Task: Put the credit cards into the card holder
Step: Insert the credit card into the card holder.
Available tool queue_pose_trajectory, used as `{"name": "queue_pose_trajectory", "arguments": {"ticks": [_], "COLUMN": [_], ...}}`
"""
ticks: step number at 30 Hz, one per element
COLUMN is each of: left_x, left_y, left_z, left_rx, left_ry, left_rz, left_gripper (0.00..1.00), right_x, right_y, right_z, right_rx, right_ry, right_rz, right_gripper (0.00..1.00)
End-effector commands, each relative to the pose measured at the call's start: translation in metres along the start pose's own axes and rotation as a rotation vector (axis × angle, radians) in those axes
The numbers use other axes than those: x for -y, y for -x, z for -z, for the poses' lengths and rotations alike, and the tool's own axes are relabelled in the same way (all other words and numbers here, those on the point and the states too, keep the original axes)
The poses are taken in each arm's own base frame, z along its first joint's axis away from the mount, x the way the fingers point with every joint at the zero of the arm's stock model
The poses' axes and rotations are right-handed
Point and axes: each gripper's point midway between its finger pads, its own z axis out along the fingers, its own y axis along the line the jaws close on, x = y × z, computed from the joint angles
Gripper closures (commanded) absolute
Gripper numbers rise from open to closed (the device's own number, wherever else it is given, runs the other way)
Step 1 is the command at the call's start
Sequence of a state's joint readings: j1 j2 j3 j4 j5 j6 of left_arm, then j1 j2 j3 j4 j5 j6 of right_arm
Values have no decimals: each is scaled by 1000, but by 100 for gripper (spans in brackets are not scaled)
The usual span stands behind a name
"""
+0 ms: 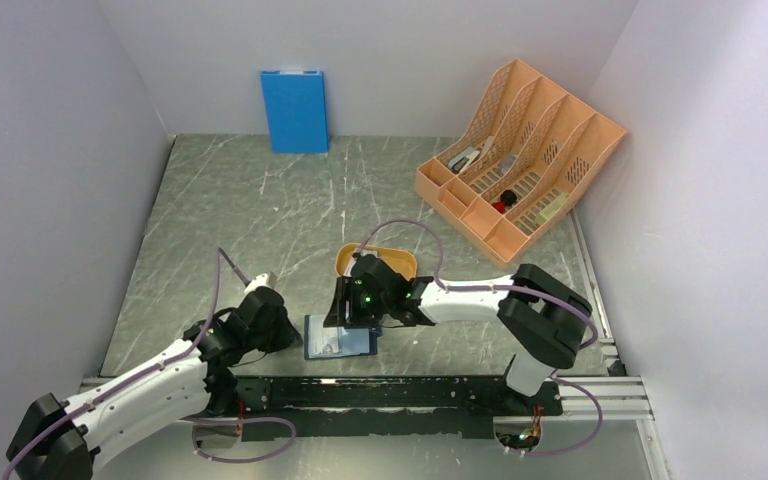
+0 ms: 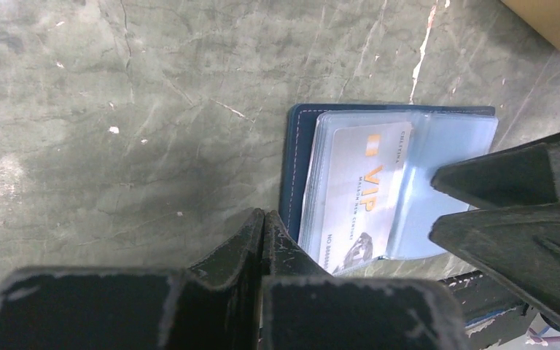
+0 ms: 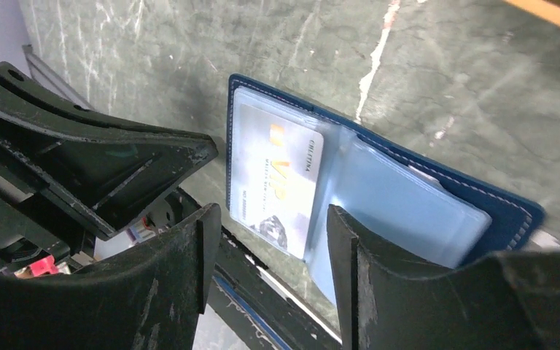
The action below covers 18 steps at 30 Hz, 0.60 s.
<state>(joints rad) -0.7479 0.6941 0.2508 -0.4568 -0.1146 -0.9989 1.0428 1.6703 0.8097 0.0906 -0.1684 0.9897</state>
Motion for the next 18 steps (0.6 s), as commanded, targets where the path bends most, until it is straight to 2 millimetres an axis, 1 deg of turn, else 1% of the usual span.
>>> {"name": "queue_pose_trajectory", "arguments": {"ticks": [1,3,5,9,10,12,13,14,15,16,18], "left_x": [9,9,9,7,7,6,6,6,6,6,5], "left_y": [11,11,9,7,7,8,8,8,7,7,7], "left_z": [7,7,5,4,4,5,5,5,6,6,5], "left_rx": [31,33,26,17,18,22,24,25,26,26,25], "left_ry": [-9,-11,-10,-4,-3,-5,-7,-7,-8,-9,-9], "left_rz": [8,8,8,8,9,13,16,18,19,21,23], "left_gripper": [95,95,95,95,95,95,95,95,95,95,95], "right_x": [6,5,-1,-19,-20,-15,-10,-5,3,9,19], "right_y": [10,12,13,-1,-4,-8,-9,-9,-11,-11,-12], "right_z": [17,23,24,17,14,9,7,4,3,2,-1], "right_rx": [45,61,59,-2,-9,-18,-18,-13,-19,-20,-27], "right_ry": [-82,-83,-57,44,46,15,-10,-33,-73,-100,-147], "right_rz": [42,55,64,66,64,65,64,63,64,67,71], "right_gripper": [41,42,43,45,45,49,52,56,64,68,74]}}
